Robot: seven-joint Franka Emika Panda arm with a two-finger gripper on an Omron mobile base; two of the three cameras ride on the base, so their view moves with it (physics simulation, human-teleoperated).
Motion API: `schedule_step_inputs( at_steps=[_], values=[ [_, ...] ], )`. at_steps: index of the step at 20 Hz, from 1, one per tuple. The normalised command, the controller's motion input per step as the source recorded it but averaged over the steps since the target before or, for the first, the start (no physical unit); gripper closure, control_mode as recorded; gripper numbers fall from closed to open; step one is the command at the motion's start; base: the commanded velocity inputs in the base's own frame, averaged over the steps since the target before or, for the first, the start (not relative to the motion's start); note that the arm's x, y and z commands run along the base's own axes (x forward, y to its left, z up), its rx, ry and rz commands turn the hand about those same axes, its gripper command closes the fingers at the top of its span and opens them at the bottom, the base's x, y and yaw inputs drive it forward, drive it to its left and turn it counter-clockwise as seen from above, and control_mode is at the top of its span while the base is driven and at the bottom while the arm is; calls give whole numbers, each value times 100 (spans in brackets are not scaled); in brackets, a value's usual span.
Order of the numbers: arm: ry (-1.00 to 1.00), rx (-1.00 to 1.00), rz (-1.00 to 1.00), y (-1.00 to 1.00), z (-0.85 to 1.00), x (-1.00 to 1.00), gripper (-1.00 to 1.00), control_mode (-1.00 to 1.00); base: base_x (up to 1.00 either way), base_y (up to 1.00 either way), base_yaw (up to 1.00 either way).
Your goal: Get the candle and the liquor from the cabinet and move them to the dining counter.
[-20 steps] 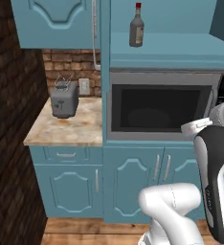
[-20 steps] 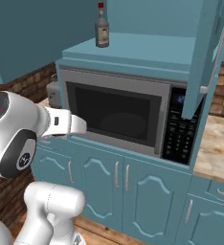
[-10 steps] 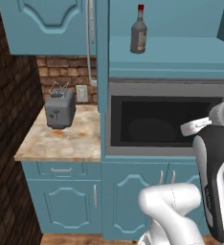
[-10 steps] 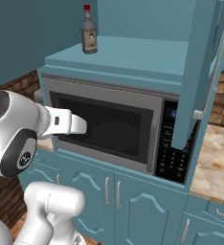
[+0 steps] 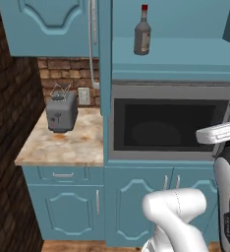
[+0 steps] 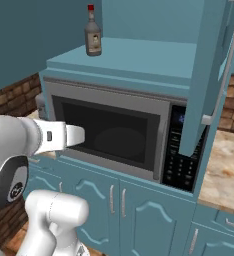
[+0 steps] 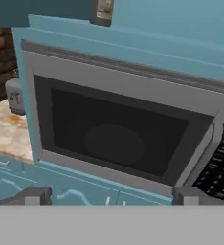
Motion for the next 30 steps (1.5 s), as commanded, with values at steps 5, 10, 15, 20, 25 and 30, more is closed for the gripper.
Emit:
schedule_step_inputs(
  at_steps=[5, 10, 15, 20, 25, 30],
  values=[
    [-27, 0, 14, 0, 60, -32, -100, -100, 0, 0, 0],
    [-18, 0, 14, 13, 74, 0, -100, -100, 0, 0, 0],
    [-5, 0, 8, 34, 86, 24, -100, -100, 0, 0, 0],
    [0, 2, 3, 26, 58, 39, -100, -100, 0, 0, 0],
    [-1, 8, 4, -4, 8, 18, -100, -100, 0, 0, 0],
    [0, 11, 1, -2, 1, 27, -100, -100, 0, 0, 0]
  ],
)
